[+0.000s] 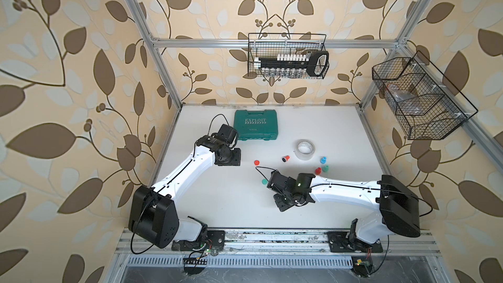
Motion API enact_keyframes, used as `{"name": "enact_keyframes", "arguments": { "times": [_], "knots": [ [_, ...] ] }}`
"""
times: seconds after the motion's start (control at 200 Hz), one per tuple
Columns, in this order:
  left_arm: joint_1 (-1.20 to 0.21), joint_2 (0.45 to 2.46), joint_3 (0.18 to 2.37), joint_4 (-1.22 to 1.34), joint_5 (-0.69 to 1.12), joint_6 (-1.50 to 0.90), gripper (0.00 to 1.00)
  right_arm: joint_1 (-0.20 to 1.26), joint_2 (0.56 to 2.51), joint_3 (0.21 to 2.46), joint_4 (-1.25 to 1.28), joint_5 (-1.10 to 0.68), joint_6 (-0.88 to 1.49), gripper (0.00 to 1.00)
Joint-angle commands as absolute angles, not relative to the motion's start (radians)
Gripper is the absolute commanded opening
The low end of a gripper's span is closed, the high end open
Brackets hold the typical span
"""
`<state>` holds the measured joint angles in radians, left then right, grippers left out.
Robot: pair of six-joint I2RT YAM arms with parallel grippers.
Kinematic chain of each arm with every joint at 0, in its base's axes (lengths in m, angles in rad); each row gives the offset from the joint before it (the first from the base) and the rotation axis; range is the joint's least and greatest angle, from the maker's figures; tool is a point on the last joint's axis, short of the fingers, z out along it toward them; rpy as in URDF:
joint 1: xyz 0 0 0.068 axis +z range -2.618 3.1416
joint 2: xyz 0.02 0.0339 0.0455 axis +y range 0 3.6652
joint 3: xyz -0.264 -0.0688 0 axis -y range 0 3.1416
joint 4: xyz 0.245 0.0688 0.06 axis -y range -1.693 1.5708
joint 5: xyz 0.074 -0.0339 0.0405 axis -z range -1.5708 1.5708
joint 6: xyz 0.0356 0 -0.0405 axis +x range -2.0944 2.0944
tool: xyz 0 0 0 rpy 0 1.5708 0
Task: Close the stamp cap
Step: Close the cover of the stamp.
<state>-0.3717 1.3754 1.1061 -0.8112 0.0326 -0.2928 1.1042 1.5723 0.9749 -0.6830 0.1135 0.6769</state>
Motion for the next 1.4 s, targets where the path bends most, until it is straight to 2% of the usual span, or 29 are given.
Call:
{"name": "enact_keyframes", "arguments": {
  "times": [0.0, 0.3, 0.965, 1.395],
  "knots": [
    [-0.364, 1.347, 1.102, -0.818, 0.008, -0.275, 0.53, 1.109, 1.595, 0.948, -0.678, 0.138, 0.692, 0.0],
    [-0.363, 1.352, 1.104, -0.819, 0.012, -0.275, 0.53, 1.108, 1.629, 0.948, -0.682, 0.139, 0.692, 0.0],
    [-0.364, 1.354, 1.102, -0.818, 0.024, -0.275, 0.53, 1.111, 1.573, 0.956, -0.712, 0.146, 0.693, 0.0],
    [-0.363, 1.359, 1.103, -0.819, 0.032, -0.276, 0.53, 1.111, 1.63, 0.947, -0.678, 0.137, 0.687, 0.0]
  ]
}}
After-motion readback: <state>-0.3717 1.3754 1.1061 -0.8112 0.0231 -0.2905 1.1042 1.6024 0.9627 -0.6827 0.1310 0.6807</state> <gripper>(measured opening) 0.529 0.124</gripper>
